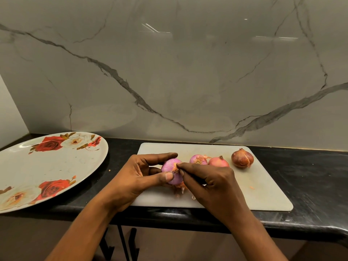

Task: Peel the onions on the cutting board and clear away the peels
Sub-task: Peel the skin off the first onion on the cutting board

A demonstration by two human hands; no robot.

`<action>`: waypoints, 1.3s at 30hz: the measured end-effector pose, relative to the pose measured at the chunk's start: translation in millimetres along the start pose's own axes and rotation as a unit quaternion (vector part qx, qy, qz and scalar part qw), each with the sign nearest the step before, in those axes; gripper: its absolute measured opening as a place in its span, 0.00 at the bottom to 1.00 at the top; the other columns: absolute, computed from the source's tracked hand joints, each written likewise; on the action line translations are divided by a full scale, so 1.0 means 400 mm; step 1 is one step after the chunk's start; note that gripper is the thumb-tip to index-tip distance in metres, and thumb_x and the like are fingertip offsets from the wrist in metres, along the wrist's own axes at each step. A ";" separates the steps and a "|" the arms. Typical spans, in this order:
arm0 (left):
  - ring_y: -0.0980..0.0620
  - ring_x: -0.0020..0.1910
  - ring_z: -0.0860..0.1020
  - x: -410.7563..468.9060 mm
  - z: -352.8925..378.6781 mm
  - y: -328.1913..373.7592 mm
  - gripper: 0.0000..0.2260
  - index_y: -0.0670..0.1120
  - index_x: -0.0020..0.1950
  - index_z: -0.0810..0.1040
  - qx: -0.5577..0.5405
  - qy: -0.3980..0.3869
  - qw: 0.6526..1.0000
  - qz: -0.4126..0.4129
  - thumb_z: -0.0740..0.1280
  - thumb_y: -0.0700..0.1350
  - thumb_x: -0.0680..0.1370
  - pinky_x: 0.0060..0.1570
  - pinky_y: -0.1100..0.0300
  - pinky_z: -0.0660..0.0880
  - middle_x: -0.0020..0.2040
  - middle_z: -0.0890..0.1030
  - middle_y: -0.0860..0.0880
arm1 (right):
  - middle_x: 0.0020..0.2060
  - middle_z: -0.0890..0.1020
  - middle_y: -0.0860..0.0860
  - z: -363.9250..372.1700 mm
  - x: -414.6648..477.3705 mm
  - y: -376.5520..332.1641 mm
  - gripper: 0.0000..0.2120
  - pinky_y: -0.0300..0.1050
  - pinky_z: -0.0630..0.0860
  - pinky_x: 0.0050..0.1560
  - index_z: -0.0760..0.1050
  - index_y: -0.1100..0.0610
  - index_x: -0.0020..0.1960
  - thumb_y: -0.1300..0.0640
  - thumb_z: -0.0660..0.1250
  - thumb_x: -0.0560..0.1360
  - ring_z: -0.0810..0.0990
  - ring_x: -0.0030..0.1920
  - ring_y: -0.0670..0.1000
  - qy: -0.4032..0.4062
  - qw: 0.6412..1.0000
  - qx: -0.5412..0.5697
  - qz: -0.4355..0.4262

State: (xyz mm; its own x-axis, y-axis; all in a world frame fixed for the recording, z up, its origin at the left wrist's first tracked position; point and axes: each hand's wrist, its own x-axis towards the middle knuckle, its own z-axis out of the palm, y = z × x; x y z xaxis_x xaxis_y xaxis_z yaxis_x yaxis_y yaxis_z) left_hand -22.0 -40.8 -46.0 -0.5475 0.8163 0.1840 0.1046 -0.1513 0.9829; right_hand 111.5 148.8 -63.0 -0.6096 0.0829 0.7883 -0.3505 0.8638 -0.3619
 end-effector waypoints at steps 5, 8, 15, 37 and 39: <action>0.41 0.61 0.85 0.001 0.001 -0.001 0.24 0.44 0.72 0.79 0.012 -0.003 1.000 -0.001 0.73 0.35 0.76 0.63 0.52 0.81 0.64 0.85 0.44 | 0.43 0.89 0.49 0.000 -0.001 -0.004 0.09 0.42 0.80 0.39 0.86 0.57 0.60 0.59 0.73 0.81 0.84 0.39 0.43 -0.012 0.999 -0.039 -0.030; 0.41 0.61 0.85 0.002 0.000 0.001 0.24 0.44 0.72 0.79 0.007 -0.003 1.000 -0.002 0.73 0.35 0.76 0.61 0.54 0.82 0.64 0.85 0.44 | 0.40 0.87 0.47 -0.003 0.001 -0.005 0.07 0.38 0.77 0.37 0.86 0.57 0.59 0.59 0.73 0.82 0.80 0.36 0.42 -0.014 0.999 -0.044 -0.019; 0.38 0.62 0.84 0.002 -0.001 -0.005 0.24 0.42 0.72 0.78 -0.011 -0.006 1.000 0.006 0.72 0.32 0.76 0.62 0.50 0.81 0.64 0.85 0.41 | 0.38 0.85 0.47 0.003 0.002 -0.001 0.04 0.37 0.75 0.37 0.86 0.57 0.54 0.61 0.72 0.81 0.77 0.35 0.41 0.008 0.999 -0.047 0.009; 0.39 0.63 0.83 0.001 0.004 -0.001 0.25 0.43 0.72 0.79 -0.017 0.022 0.999 0.022 0.73 0.32 0.74 0.62 0.48 0.81 0.66 0.83 0.43 | 0.52 0.89 0.42 -0.010 0.016 -0.009 0.13 0.36 0.83 0.53 0.86 0.51 0.61 0.58 0.77 0.77 0.87 0.52 0.38 0.005 0.980 0.142 0.140; 0.39 0.64 0.83 0.001 0.002 -0.002 0.26 0.43 0.72 0.78 -0.010 0.016 1.000 0.023 0.74 0.32 0.75 0.64 0.47 0.81 0.66 0.83 0.43 | 0.51 0.89 0.42 -0.011 0.022 -0.005 0.13 0.37 0.84 0.53 0.86 0.50 0.60 0.57 0.78 0.76 0.87 0.52 0.40 -0.012 0.971 0.170 0.165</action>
State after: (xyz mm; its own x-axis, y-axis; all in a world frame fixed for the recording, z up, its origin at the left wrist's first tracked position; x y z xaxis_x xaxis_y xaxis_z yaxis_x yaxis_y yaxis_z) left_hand -21.5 -40.1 -46.5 -0.5695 0.7897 0.2282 0.1134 -0.1994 0.9733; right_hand 110.0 149.8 -53.3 -0.7437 0.3130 0.5907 -0.3446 0.5777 -0.7400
